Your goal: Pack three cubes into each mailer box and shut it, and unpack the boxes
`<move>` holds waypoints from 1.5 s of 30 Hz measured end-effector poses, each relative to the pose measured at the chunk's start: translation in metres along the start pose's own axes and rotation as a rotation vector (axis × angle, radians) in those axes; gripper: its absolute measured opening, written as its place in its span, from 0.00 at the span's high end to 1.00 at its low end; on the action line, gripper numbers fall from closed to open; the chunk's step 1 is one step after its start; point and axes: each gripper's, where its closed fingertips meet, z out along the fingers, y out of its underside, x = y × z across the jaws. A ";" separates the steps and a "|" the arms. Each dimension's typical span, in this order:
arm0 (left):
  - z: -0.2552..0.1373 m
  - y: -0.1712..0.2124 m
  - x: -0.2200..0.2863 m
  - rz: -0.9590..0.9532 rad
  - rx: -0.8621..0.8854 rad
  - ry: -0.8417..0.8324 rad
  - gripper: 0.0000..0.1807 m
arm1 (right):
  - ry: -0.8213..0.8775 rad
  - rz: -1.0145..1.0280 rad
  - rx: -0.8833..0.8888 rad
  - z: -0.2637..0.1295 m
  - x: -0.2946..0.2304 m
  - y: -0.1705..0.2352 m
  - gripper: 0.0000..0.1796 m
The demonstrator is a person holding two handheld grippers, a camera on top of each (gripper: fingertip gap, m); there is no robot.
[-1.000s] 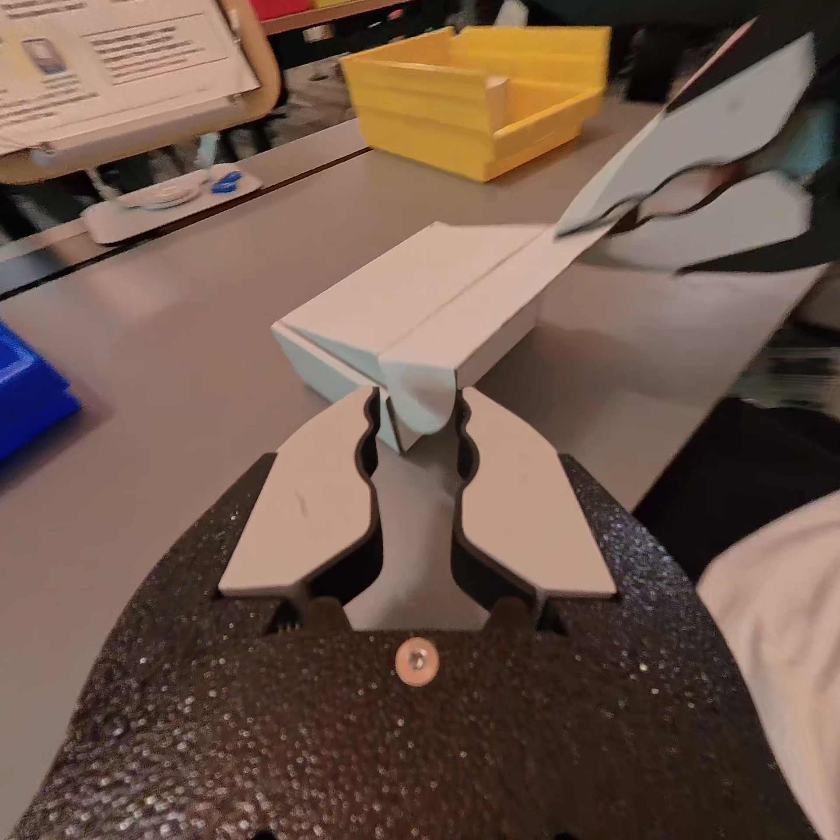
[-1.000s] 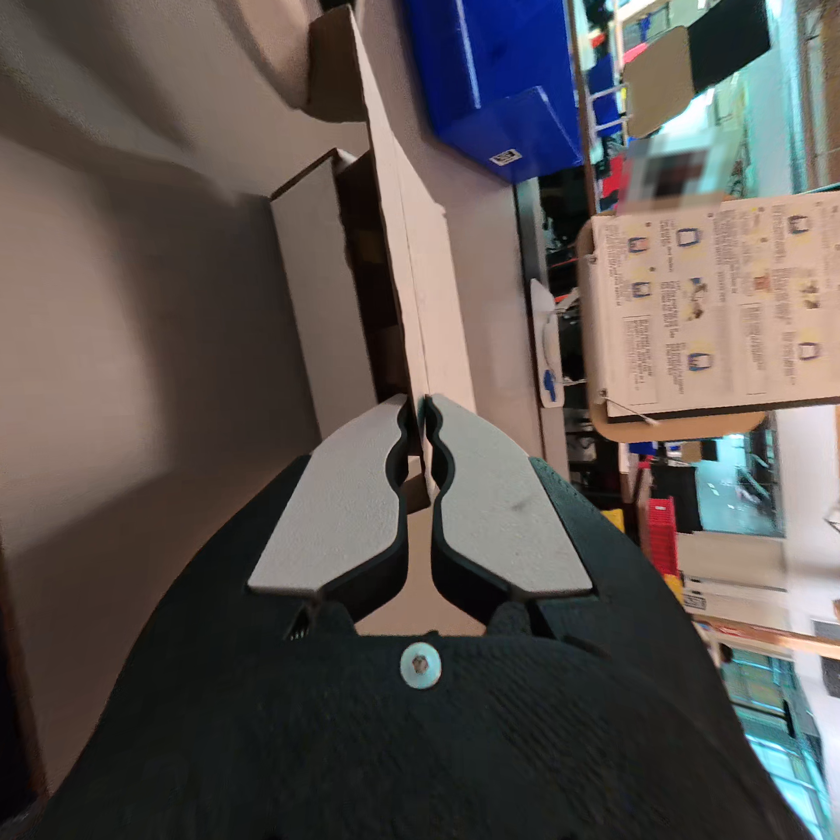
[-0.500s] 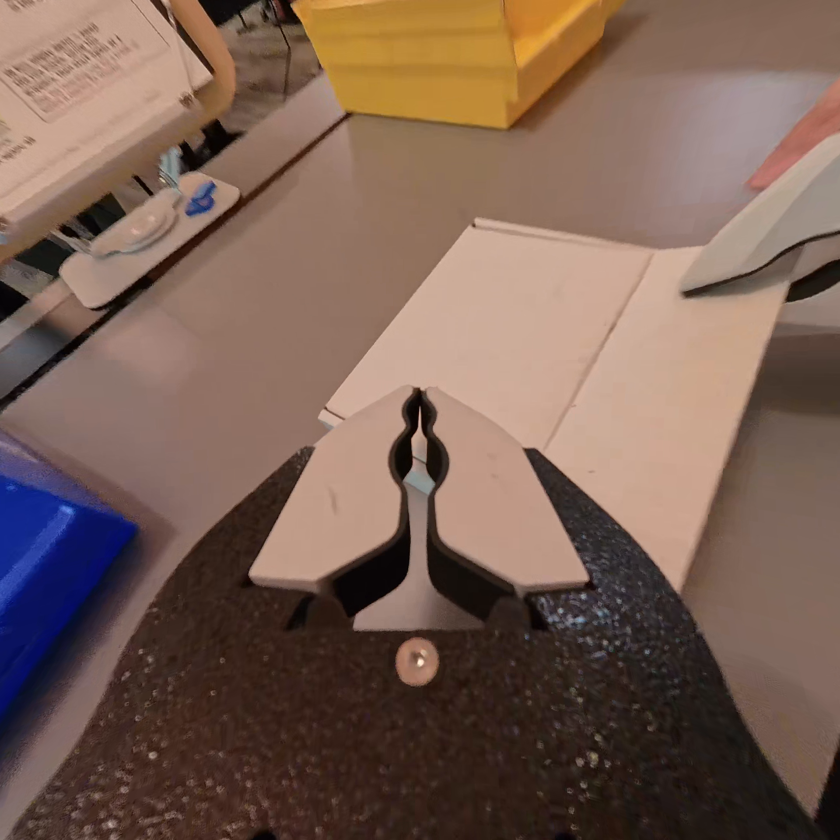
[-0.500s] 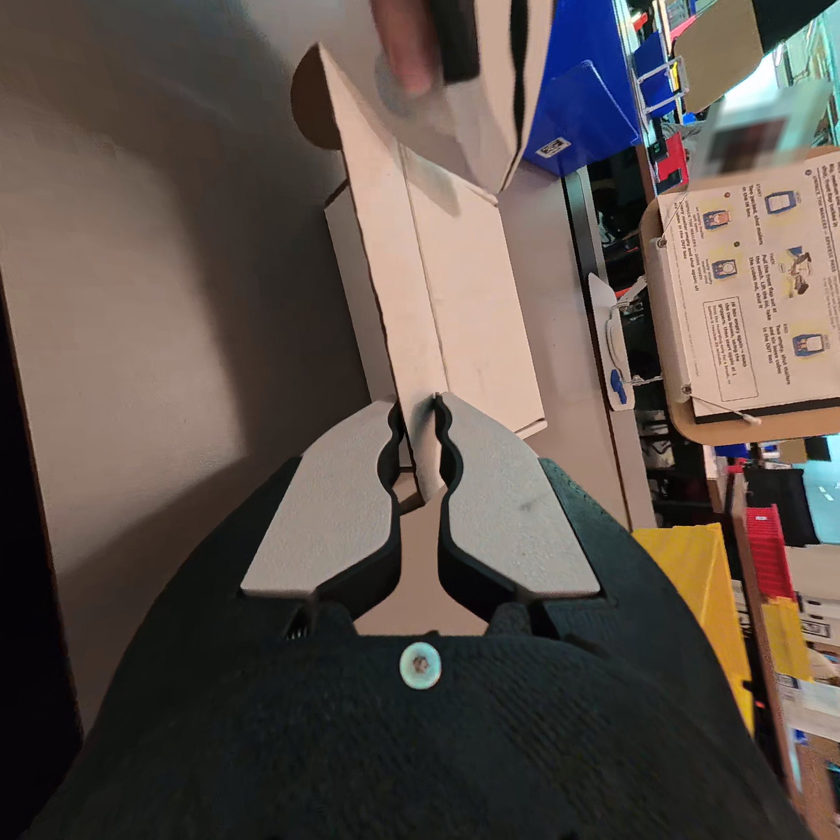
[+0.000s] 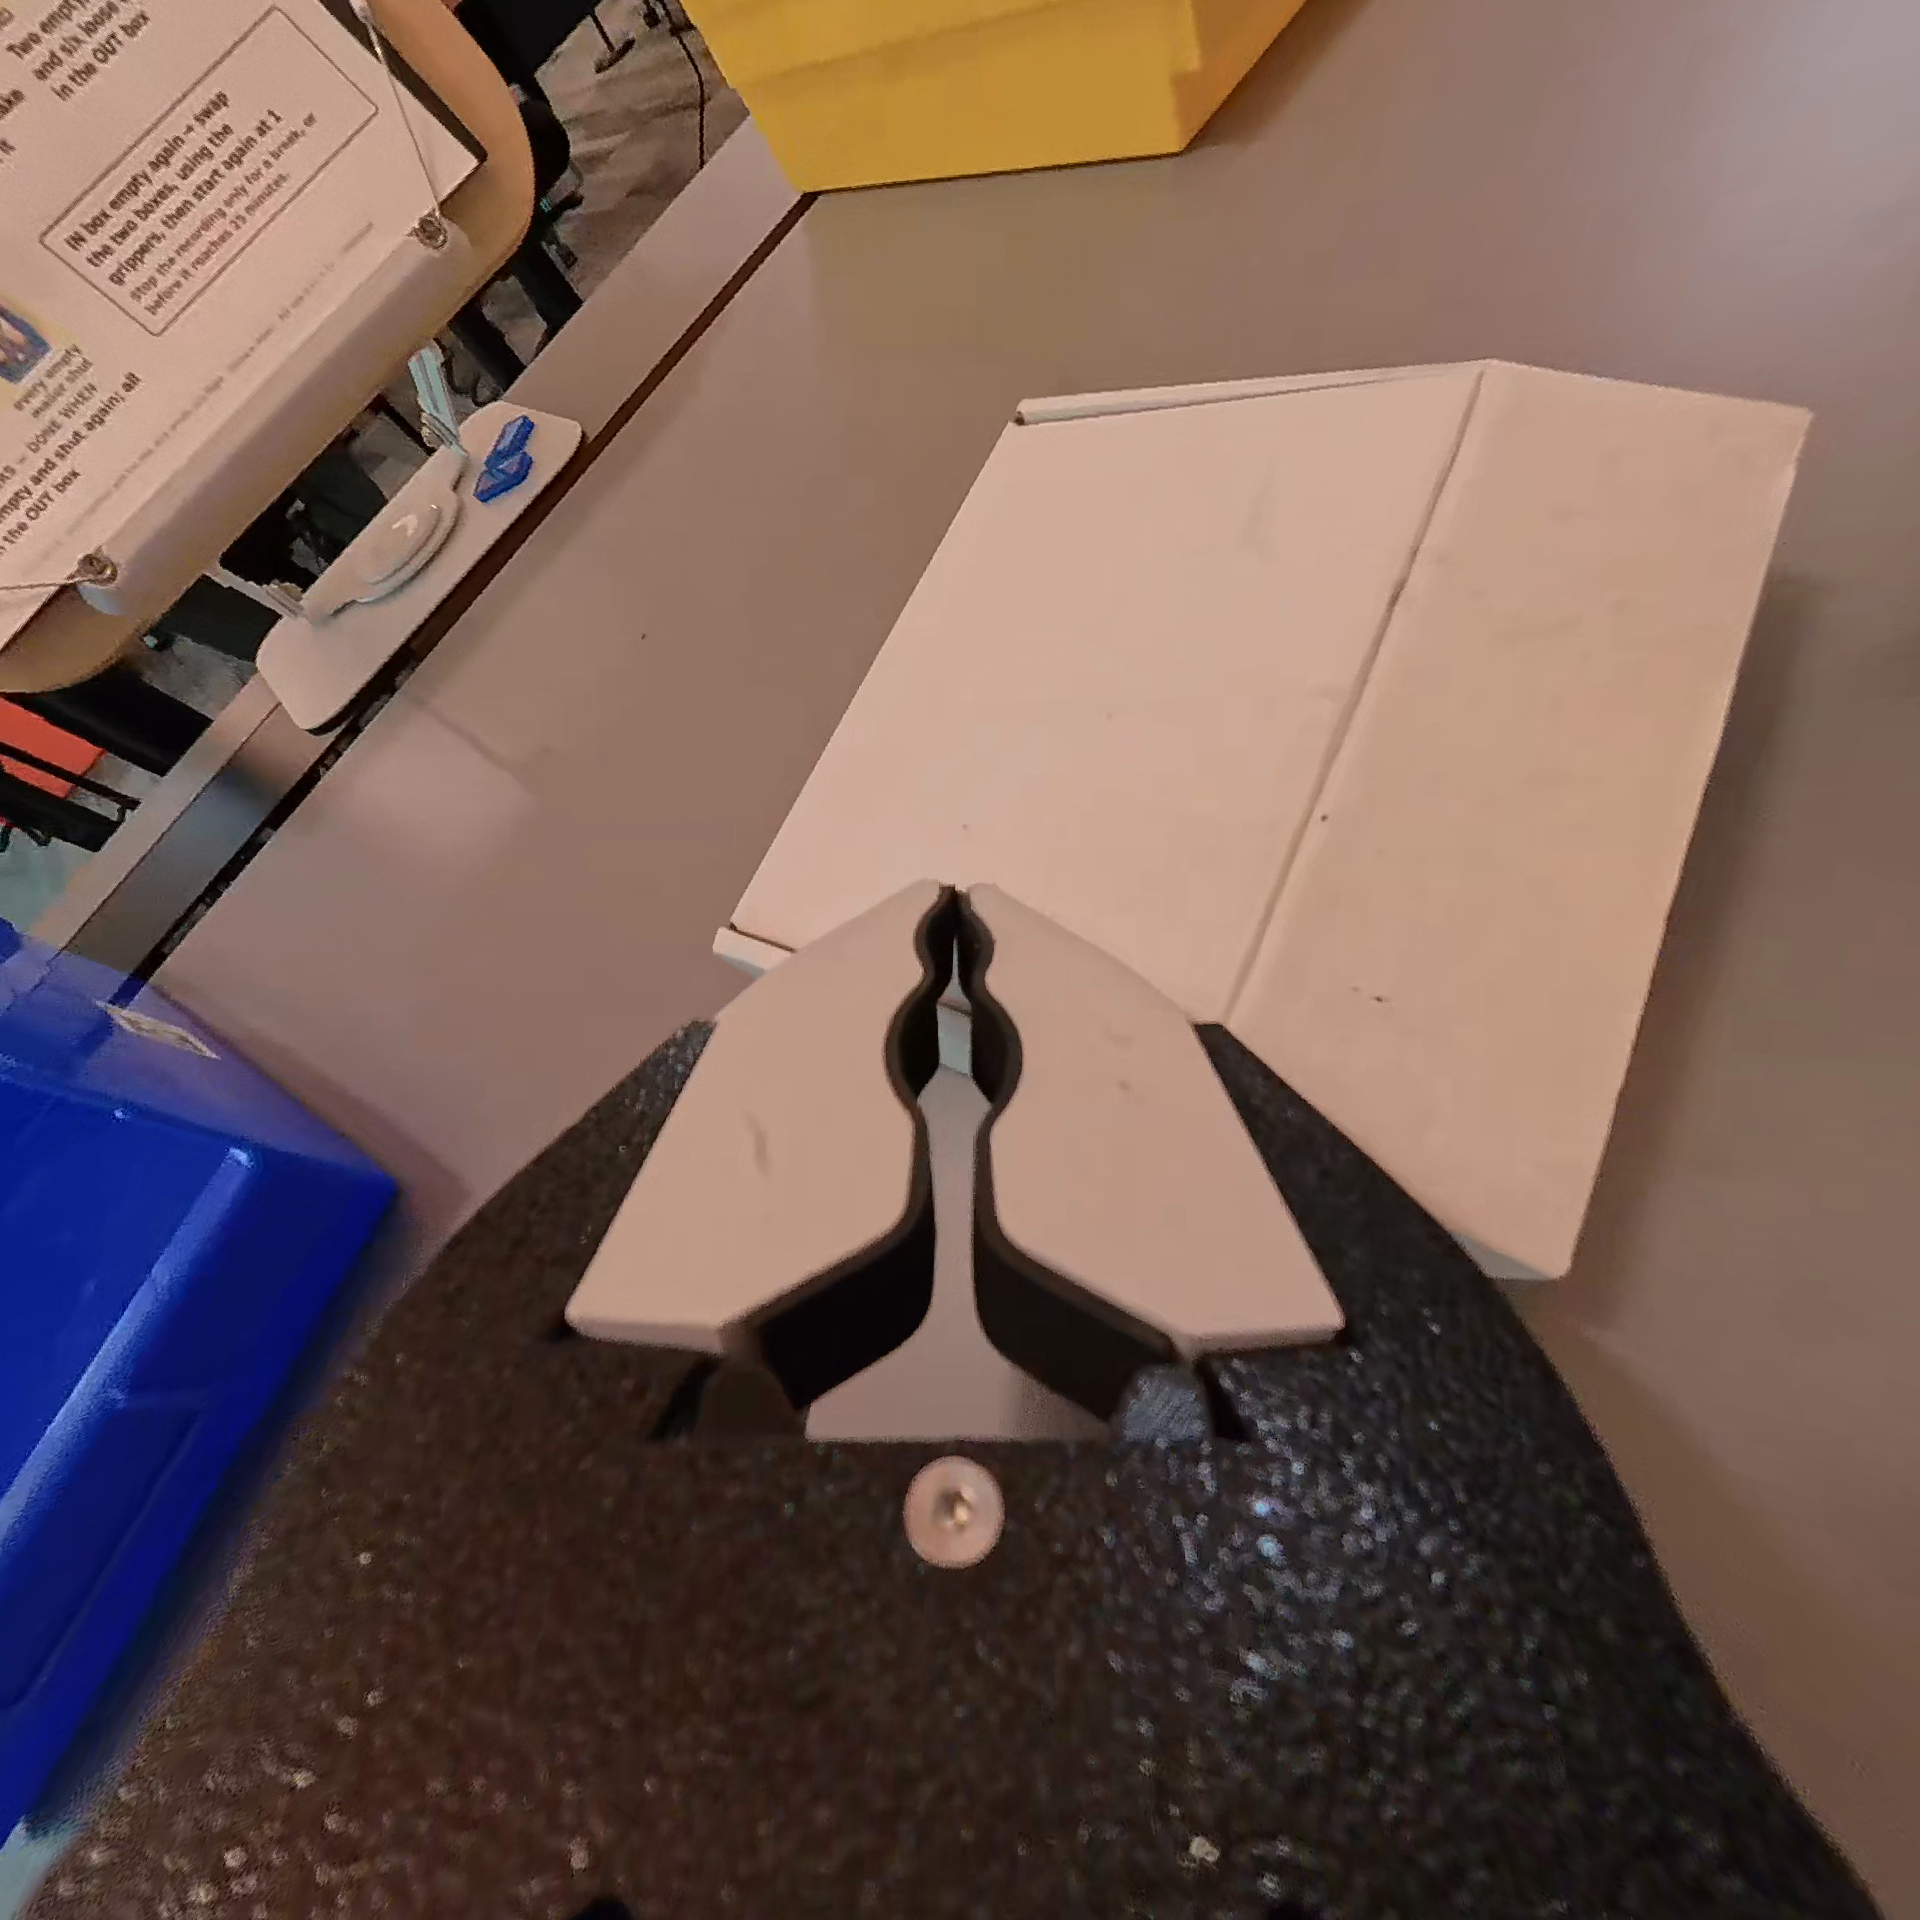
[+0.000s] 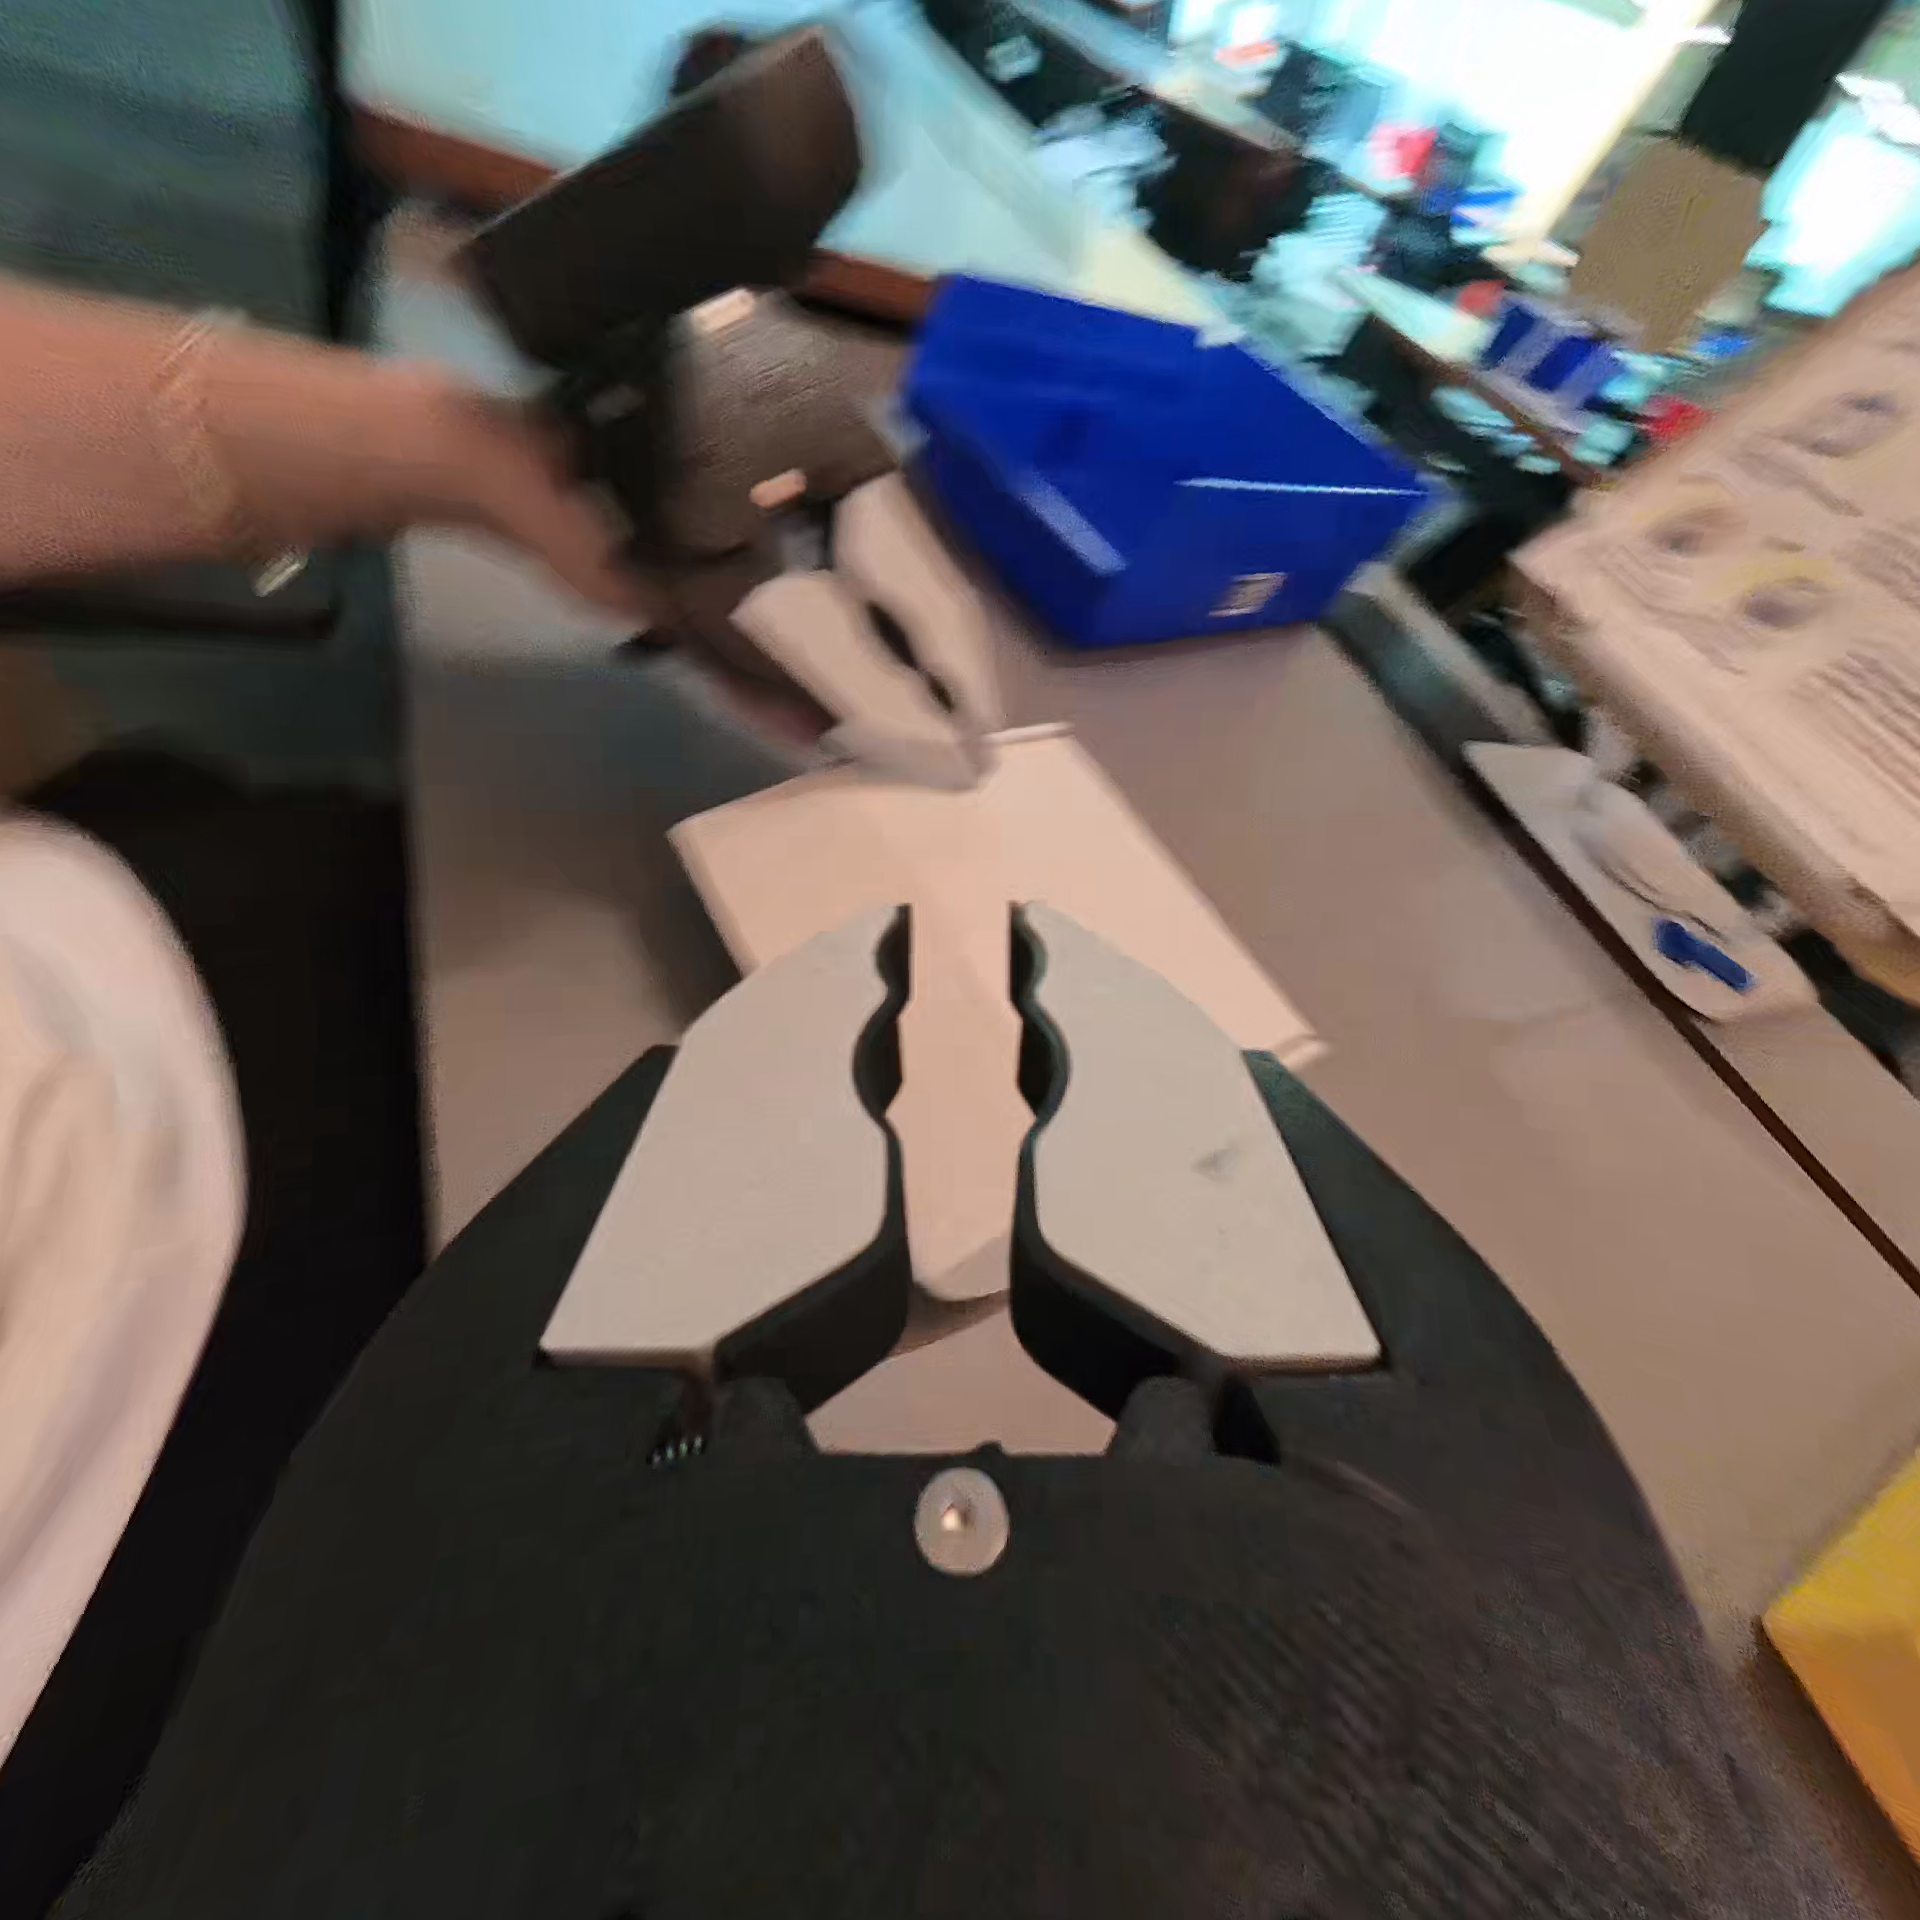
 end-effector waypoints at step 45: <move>0.045 -0.042 -0.004 1.305 0.245 -0.018 0.49 | -0.305 0.841 -0.176 0.029 0.078 0.101 1.00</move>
